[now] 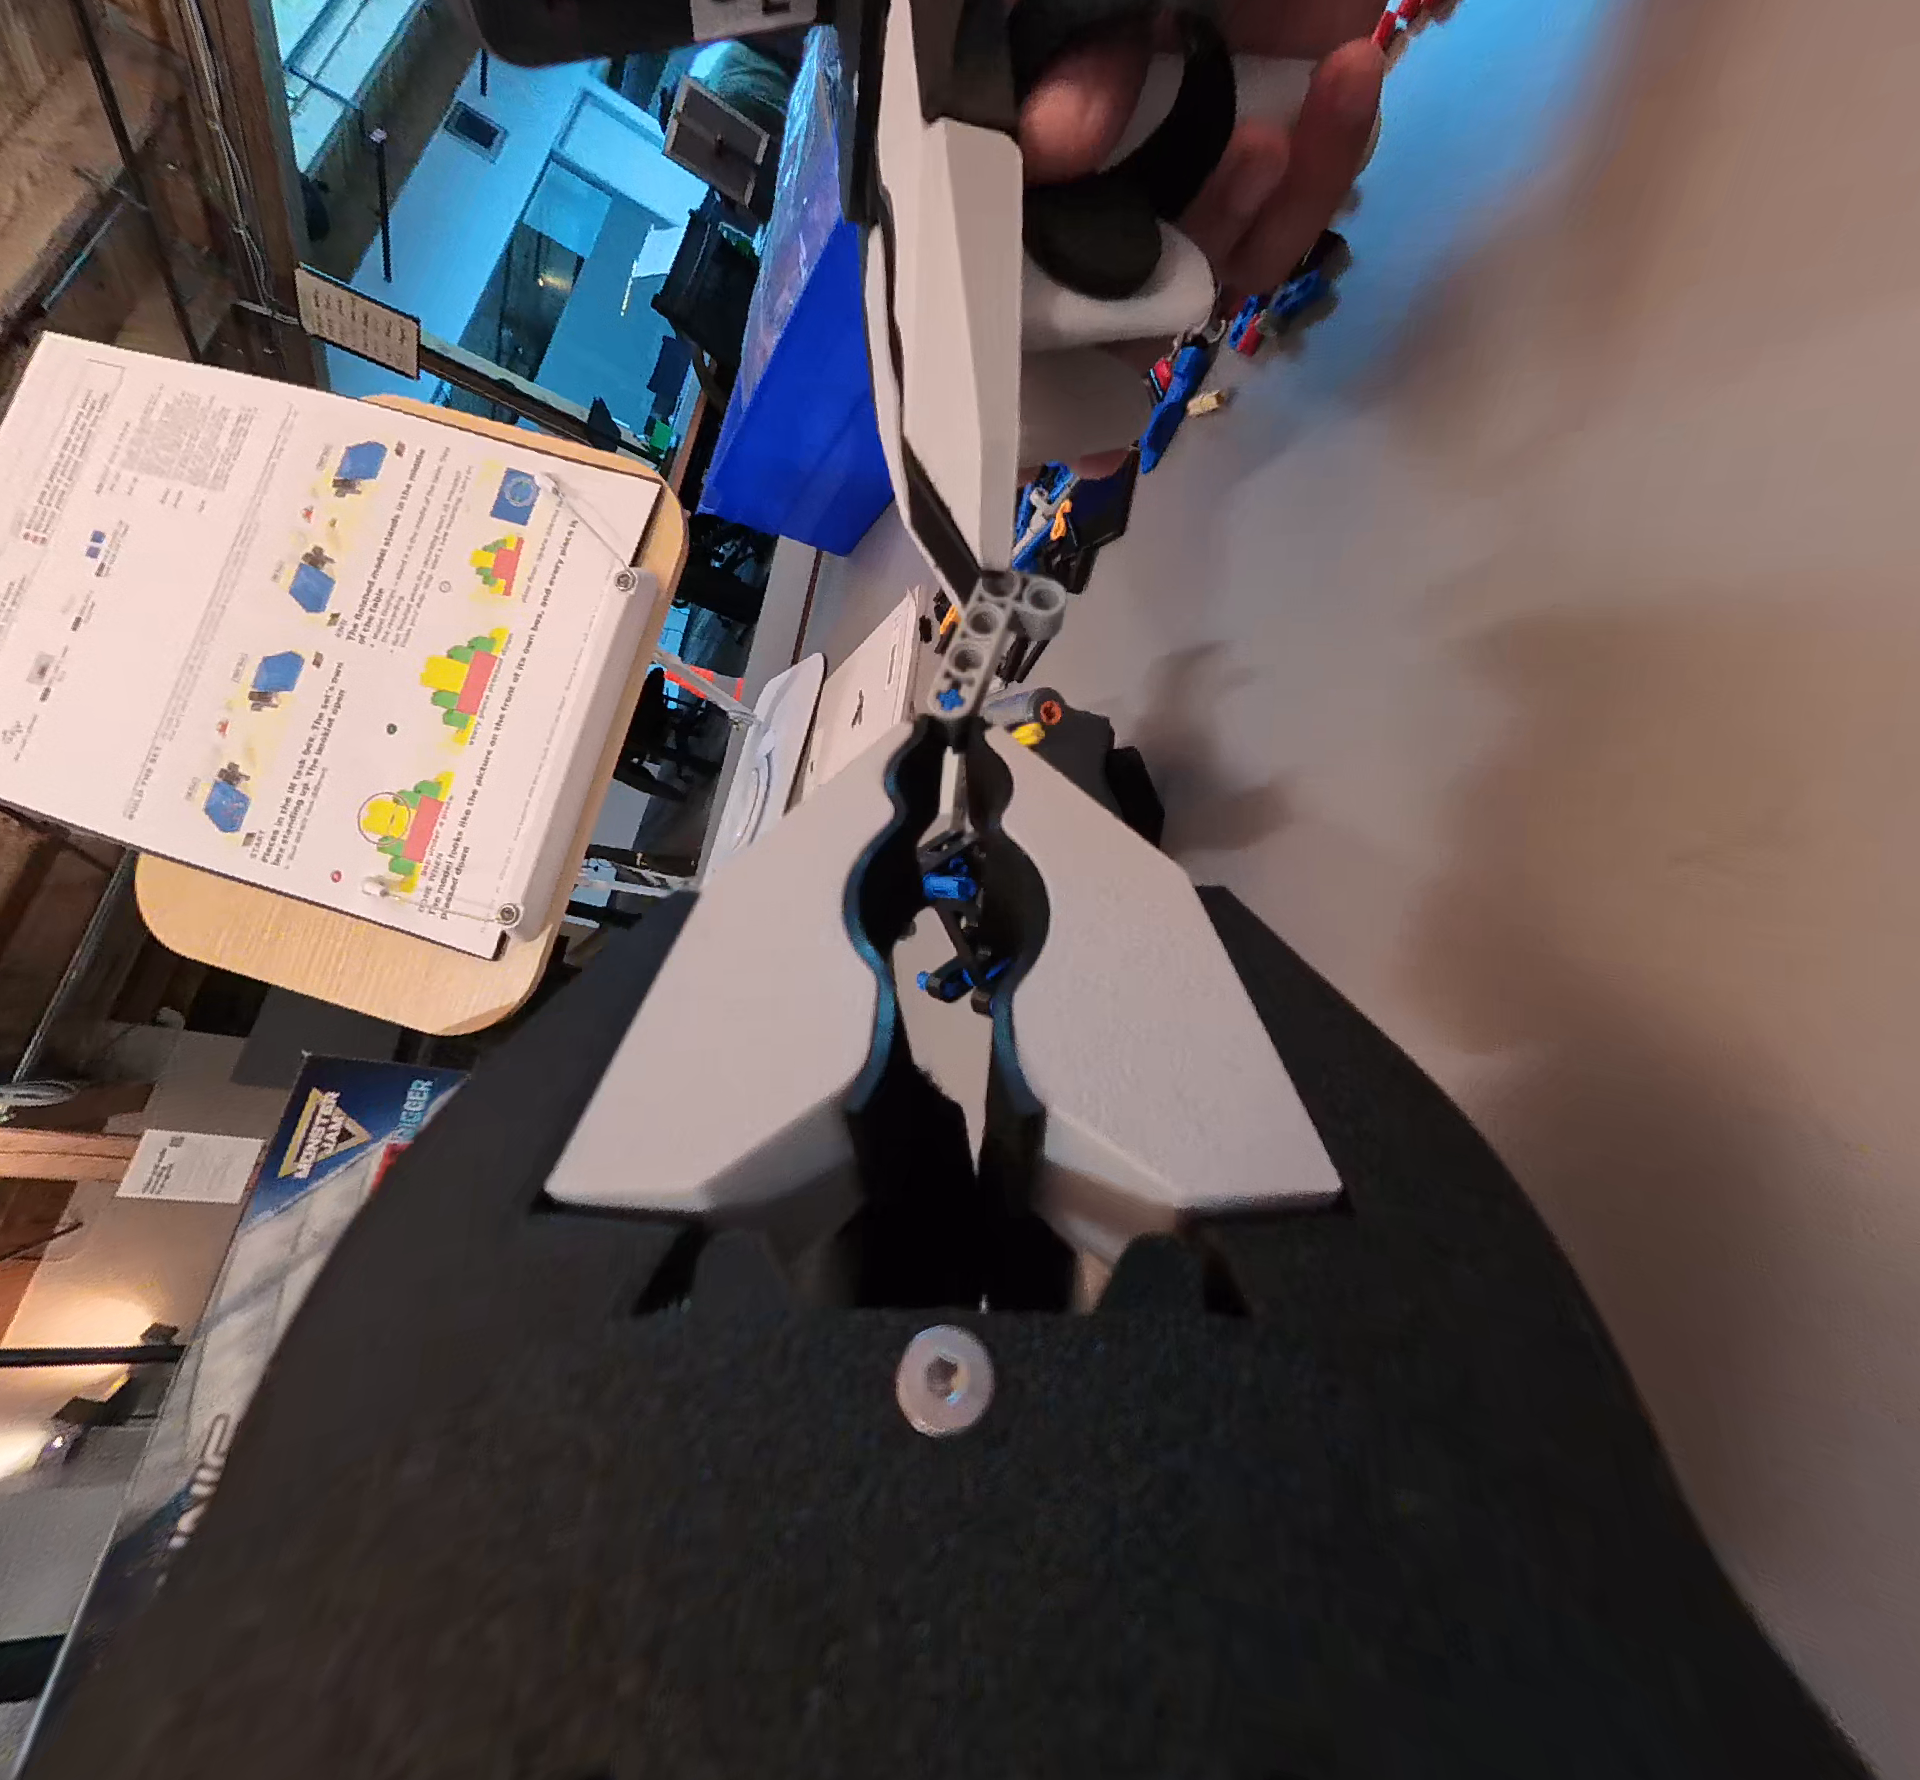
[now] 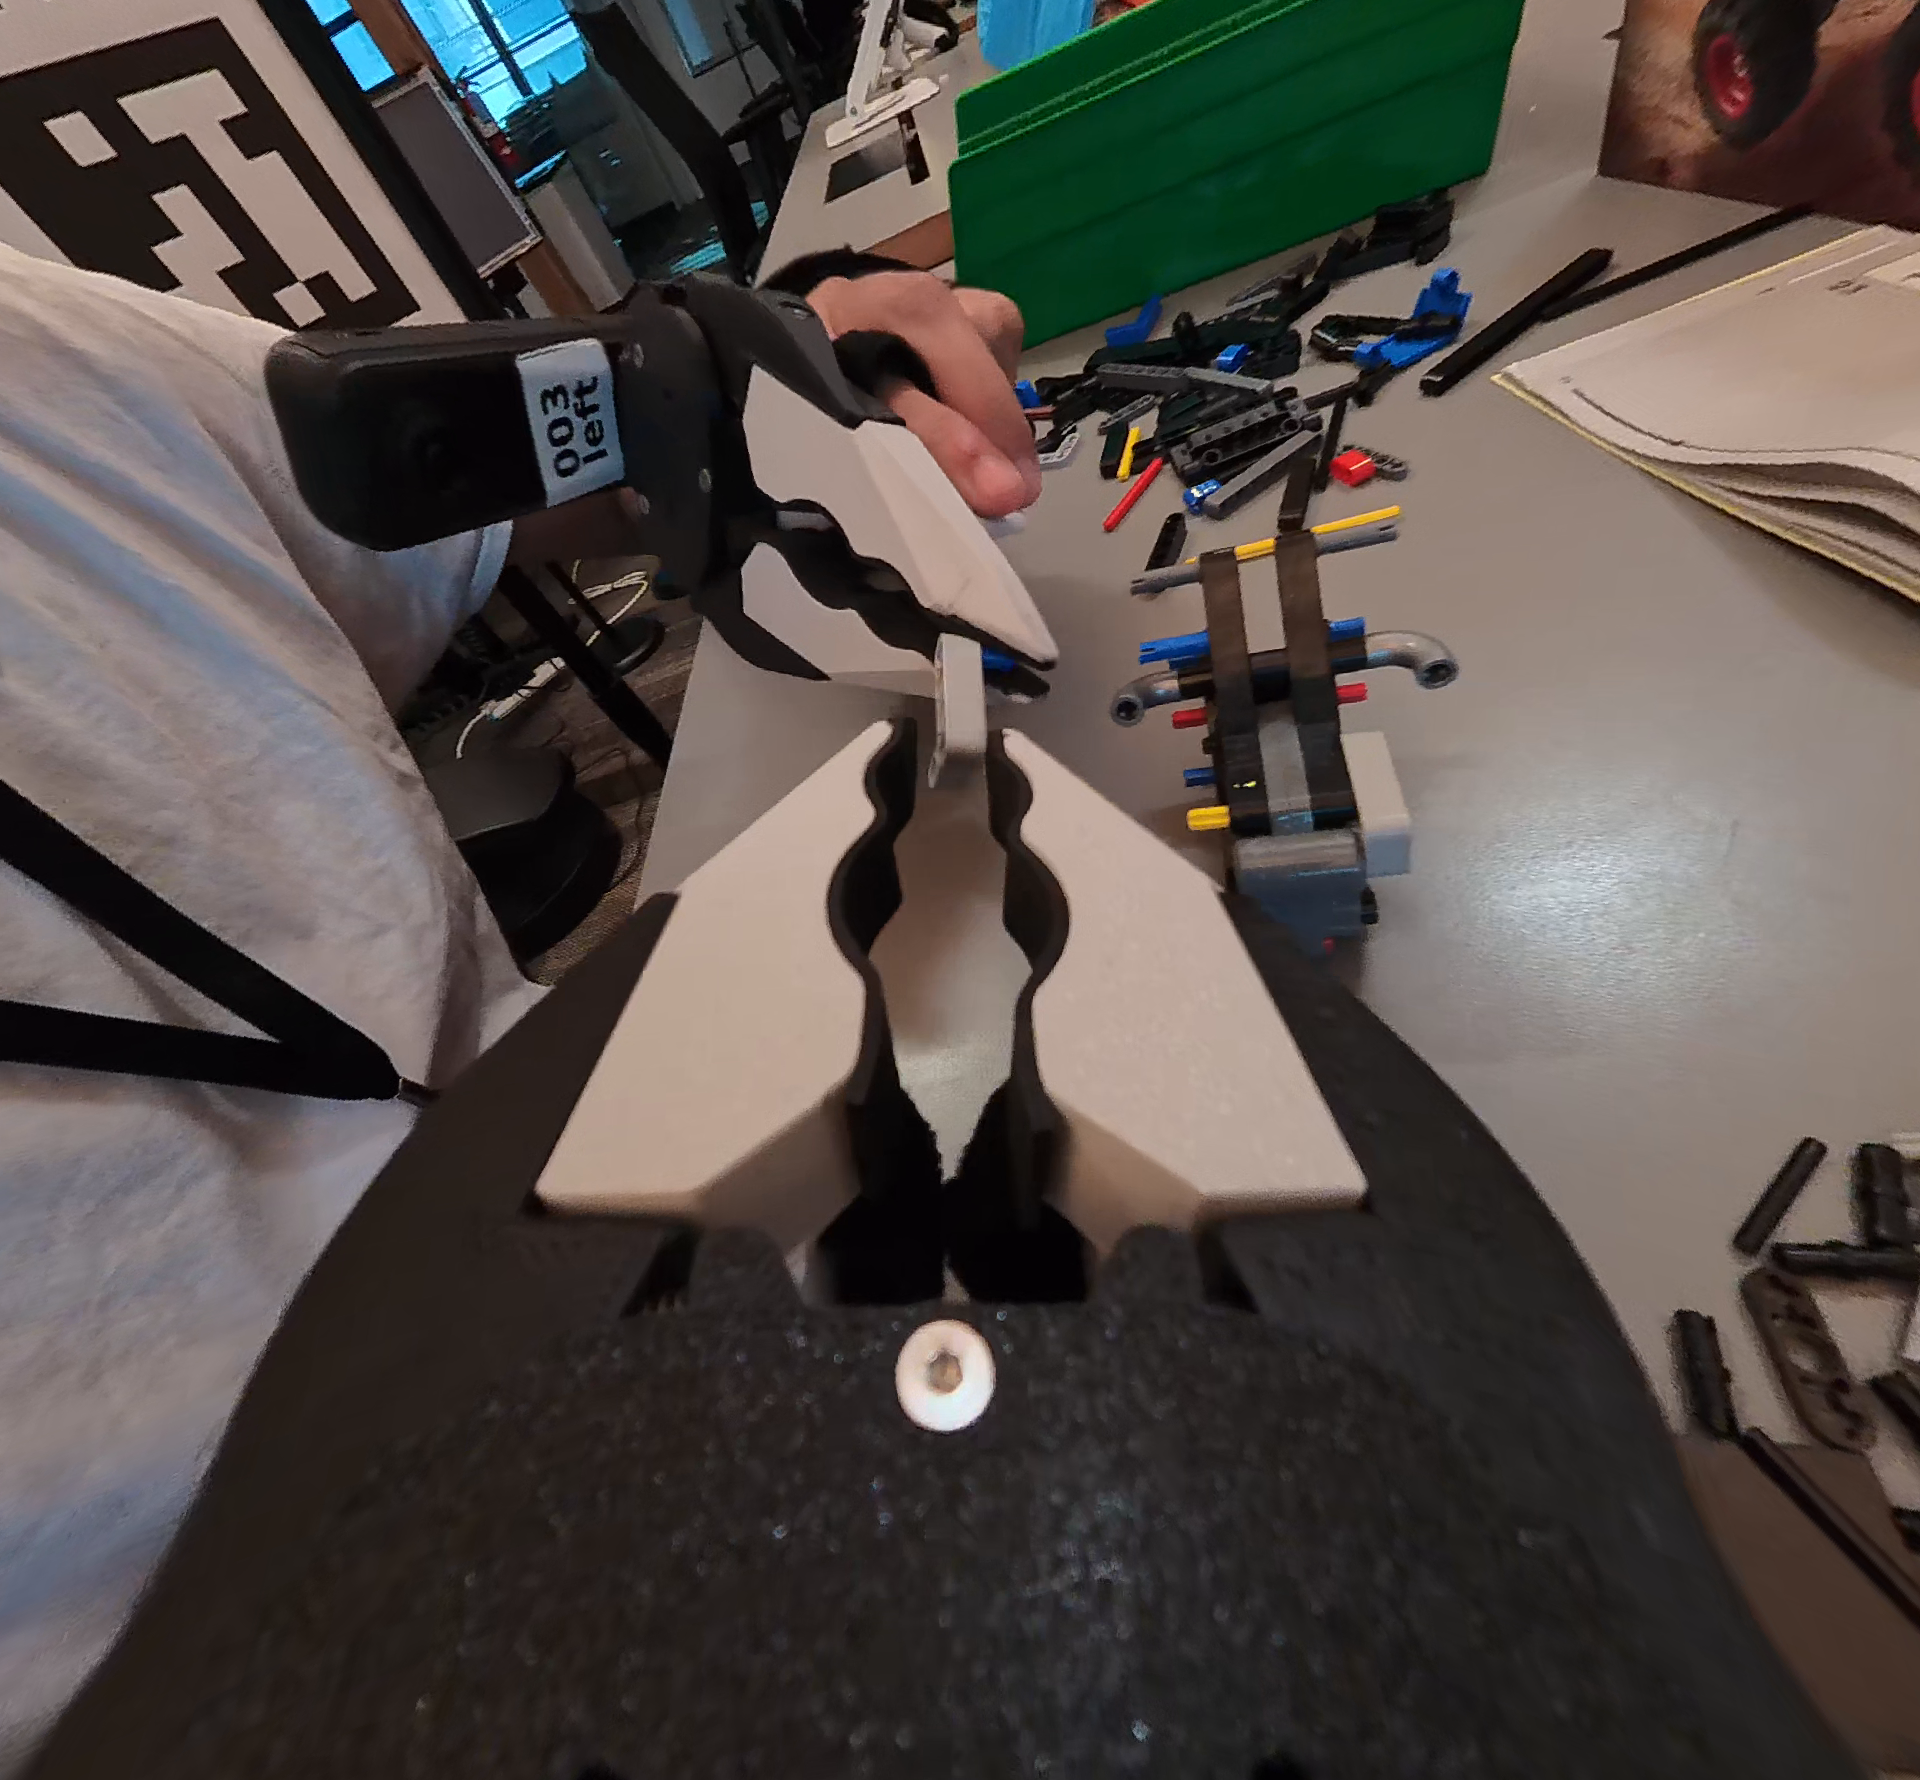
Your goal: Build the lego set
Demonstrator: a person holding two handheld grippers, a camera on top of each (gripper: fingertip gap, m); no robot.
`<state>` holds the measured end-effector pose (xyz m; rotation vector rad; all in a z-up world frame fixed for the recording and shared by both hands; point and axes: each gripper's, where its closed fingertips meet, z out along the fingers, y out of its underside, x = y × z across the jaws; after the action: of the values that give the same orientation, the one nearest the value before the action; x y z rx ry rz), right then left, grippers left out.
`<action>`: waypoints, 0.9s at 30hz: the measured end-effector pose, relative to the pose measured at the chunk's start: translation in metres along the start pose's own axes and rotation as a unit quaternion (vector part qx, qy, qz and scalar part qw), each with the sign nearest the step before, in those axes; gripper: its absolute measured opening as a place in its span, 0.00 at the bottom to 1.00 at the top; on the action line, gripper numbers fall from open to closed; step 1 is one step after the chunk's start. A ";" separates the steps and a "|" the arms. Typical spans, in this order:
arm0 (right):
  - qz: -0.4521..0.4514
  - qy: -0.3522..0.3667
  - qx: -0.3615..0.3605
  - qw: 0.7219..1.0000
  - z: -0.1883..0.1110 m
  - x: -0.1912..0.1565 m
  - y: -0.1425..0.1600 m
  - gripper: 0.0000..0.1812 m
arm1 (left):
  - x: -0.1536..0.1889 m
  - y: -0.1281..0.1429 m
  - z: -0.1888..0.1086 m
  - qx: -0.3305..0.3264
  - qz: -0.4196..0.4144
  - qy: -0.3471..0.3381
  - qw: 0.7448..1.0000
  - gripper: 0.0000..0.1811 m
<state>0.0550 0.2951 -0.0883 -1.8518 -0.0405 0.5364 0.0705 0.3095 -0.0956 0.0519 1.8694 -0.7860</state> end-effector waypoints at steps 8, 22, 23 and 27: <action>-0.009 0.017 -0.019 1.000 0.003 0.004 0.007 0.04 | 0.007 0.001 0.003 -0.007 0.006 0.001 1.000 0.01; -0.025 0.038 -0.048 0.998 0.004 0.009 0.017 0.06 | 0.006 0.007 0.006 -0.021 -0.001 -0.009 1.000 0.01; -0.022 0.038 -0.052 0.998 0.004 0.010 0.018 0.05 | 0.007 0.007 0.006 -0.022 0.002 -0.008 1.000 0.01; -0.055 0.067 -0.072 0.994 0.005 0.016 0.023 0.04 | 0.014 0.015 0.009 -0.037 0.007 0.012 0.999 0.03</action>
<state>0.0625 0.2959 -0.1161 -2.0086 -0.0933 0.3390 0.0776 0.3120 -0.1167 0.0270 1.9168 -0.7101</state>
